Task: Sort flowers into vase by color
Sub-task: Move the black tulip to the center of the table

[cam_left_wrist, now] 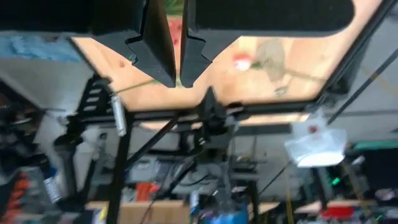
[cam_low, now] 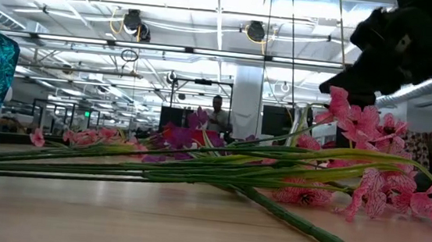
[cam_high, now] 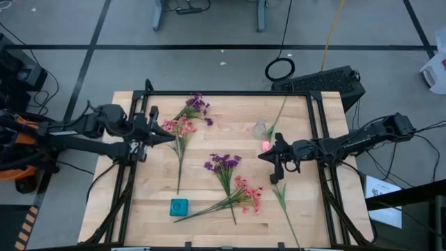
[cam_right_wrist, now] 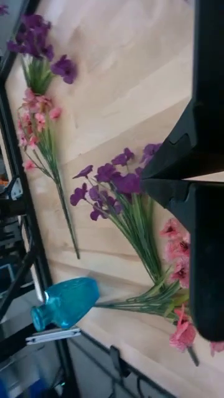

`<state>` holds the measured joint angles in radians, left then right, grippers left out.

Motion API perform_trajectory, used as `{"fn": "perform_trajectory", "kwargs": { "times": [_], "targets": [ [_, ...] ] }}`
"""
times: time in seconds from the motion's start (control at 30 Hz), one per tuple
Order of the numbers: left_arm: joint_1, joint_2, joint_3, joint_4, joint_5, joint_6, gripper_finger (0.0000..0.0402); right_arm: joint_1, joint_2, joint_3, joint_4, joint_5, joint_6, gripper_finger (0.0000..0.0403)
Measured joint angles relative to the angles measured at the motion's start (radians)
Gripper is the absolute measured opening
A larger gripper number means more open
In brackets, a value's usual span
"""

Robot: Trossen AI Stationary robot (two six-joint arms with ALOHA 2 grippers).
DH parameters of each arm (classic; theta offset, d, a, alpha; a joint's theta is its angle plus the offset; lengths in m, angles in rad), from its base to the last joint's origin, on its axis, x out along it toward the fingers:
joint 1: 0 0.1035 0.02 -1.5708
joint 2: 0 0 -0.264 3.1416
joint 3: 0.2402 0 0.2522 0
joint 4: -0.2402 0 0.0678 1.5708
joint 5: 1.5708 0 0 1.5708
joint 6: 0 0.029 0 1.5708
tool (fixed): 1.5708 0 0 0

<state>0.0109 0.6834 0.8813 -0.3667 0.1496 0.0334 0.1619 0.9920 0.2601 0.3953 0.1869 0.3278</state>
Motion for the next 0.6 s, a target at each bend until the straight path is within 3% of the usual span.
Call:
{"fn": "perform_trajectory", "kwargs": {
  "times": [0.27,0.6],
  "targets": [
    [0.0,0.045,-0.047,-0.047,-0.038,0.08,0.0032,0.0,0.0,-0.087,0.16,0.001,0.081,0.0],
    [0.0,0.116,-0.125,0.019,-0.036,0.003,0.0032,0.039,-0.001,-0.087,0.249,0.037,0.125,0.0]
  ]
}}
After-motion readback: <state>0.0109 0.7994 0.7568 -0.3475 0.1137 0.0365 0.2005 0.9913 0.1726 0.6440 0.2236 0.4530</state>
